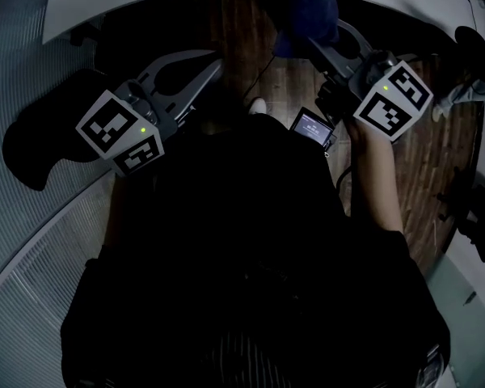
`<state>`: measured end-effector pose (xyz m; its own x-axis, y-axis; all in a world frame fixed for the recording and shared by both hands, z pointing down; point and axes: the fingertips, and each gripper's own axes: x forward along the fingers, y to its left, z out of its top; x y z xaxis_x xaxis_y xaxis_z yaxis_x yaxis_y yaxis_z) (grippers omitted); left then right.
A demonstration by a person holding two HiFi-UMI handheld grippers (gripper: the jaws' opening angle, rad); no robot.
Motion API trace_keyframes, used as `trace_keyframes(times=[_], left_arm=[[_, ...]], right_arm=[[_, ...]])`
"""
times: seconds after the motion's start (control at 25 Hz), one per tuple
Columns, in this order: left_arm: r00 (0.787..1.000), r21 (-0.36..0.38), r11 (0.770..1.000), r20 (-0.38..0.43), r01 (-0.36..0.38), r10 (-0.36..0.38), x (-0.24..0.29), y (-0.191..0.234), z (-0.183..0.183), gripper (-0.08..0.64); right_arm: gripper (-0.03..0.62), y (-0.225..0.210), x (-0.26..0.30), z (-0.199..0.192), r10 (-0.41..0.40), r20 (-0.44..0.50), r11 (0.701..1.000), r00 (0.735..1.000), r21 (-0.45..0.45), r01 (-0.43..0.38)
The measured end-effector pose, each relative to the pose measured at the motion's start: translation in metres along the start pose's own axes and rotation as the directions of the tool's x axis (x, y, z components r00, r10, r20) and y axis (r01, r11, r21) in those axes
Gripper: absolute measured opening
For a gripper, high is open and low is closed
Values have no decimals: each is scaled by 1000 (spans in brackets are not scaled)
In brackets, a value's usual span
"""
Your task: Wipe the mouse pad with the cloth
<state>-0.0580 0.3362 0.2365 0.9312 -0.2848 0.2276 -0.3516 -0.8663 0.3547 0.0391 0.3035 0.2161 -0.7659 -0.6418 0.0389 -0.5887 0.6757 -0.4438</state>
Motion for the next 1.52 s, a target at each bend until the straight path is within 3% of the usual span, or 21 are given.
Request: trace_keyframes(times=[0.24,0.44,0.6,0.8,1.12,1.24,1.36,1.52], left_arm=[[996,50,999,-84,20,-16,33,-6,7,3],[996,14,1000,-94,-7,8,40,5,3,4],[994,15,1000,-103,24,-22,42,0,2,4],[989,-53,996,-128,66,-72,63,31,4,4],[967,3,971,-96,238,-236,92,61,30,3],[954,24,957,-90,291,-288,98,93,49,4],[941,3,945,-98,327,-325,109,123,59,4],[922,11,928,-117,373,-369,113,117,65,3]], right_arm=[[69,-42,-35,3,-45,32,997,998,61,43],[69,-48,-47,-7,-58,29,996,998,68,56],[69,-43,-50,-12,-67,25,995,997,74,65],[69,-68,-35,-1,-119,12,989,993,93,118],[69,-76,-29,9,-270,7,962,963,49,269],[69,-92,-11,24,-330,21,943,944,46,328],[69,-108,13,40,-355,22,935,935,38,354],[69,-100,20,51,-353,4,936,936,15,353]])
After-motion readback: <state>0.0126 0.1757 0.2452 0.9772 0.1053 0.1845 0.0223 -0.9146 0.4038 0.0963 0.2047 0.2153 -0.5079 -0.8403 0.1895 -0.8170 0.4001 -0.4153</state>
